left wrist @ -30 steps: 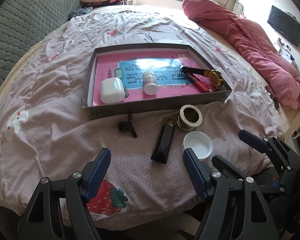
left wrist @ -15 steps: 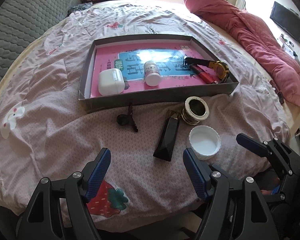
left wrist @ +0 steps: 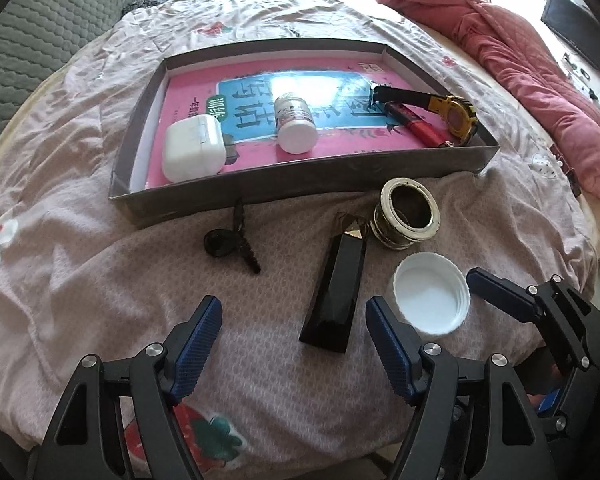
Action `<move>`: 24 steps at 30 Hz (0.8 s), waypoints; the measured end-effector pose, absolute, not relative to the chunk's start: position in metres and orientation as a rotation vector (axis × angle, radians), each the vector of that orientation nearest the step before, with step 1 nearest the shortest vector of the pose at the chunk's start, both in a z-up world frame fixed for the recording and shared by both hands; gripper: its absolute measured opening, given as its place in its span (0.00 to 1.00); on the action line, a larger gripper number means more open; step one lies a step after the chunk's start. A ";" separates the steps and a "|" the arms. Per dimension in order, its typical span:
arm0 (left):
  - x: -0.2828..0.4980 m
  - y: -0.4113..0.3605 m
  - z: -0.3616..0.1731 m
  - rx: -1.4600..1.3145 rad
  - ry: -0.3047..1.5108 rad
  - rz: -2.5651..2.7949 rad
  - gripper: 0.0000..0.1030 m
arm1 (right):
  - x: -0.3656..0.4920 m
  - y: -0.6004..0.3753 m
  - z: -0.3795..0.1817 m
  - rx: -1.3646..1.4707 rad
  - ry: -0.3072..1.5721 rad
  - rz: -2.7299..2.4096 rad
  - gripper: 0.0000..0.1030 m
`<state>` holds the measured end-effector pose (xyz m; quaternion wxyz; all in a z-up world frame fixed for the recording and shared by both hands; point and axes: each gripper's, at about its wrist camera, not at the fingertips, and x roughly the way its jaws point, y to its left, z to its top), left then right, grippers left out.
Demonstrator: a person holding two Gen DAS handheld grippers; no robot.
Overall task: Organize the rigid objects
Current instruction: 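Grasp the black clip with the left tool while the right tool grasps the white bottle cap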
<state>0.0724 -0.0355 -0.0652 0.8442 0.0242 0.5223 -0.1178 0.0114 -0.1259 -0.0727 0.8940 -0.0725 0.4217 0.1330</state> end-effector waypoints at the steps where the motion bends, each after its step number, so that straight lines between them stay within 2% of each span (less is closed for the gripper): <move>1: 0.074 -0.036 -0.066 0.051 1.104 -0.253 0.71 | 0.012 -0.126 -0.073 -0.149 0.874 0.275 0.64; 8: 0.084 -0.050 -0.070 0.076 1.103 -0.283 0.55 | 0.021 -0.130 -0.078 -0.115 0.877 0.272 0.64; 18: 0.096 -0.060 -0.075 0.087 1.111 -0.311 0.46 | 0.030 -0.127 -0.082 -0.150 0.847 0.265 0.64; 23: 0.101 -0.062 -0.079 0.080 1.118 -0.317 0.44 | 0.032 -0.127 -0.082 -0.133 0.847 0.298 0.49; 24: 0.101 -0.063 -0.080 0.081 1.118 -0.318 0.44 | 0.032 -0.128 -0.082 -0.126 0.846 0.303 0.49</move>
